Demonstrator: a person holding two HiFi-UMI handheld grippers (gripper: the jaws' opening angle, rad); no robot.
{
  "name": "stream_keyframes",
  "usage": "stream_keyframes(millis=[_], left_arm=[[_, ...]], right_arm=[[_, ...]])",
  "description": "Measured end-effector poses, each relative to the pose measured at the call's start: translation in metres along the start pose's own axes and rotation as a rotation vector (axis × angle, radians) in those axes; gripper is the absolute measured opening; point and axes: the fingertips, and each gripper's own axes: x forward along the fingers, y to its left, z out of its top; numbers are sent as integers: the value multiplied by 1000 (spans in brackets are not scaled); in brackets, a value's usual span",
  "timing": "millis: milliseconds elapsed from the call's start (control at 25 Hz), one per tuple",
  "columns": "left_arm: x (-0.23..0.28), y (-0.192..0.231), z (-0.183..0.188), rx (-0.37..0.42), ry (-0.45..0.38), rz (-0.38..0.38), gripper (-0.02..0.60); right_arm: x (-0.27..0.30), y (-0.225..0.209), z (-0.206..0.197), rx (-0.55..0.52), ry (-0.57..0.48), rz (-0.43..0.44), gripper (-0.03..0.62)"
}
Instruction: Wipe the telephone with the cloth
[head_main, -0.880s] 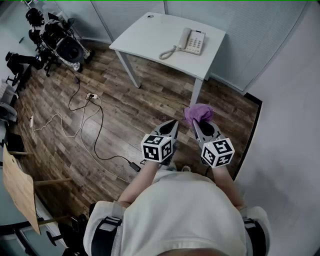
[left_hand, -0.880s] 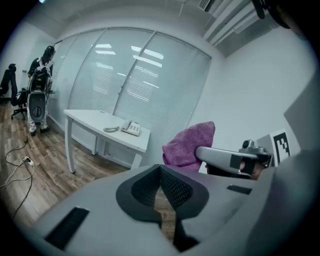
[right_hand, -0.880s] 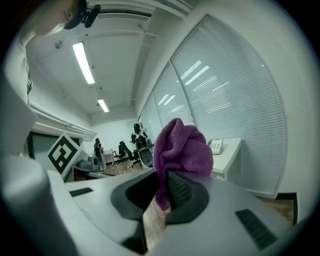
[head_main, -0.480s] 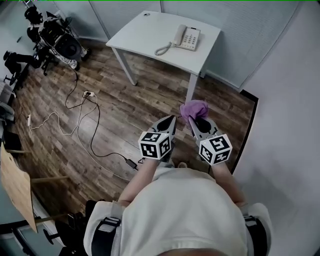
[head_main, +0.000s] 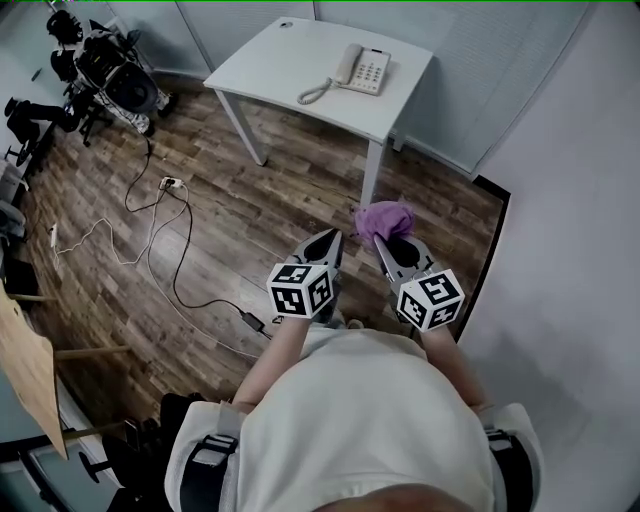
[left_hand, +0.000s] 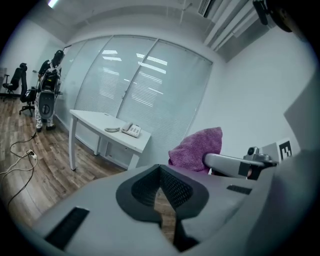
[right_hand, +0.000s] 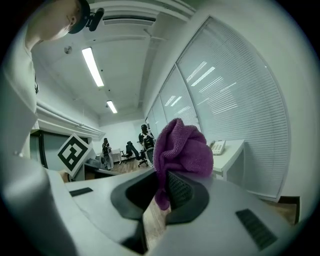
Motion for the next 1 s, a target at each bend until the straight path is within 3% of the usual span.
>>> stream_keyframes(millis=[640, 1000], left_arm=[[23, 30, 11, -30, -4, 27, 21], [83, 58, 43, -24, 22, -11, 21]], right_arm=[[37, -20, -9, 21, 33, 13, 46], [91, -78, 8, 54, 41, -38, 46]])
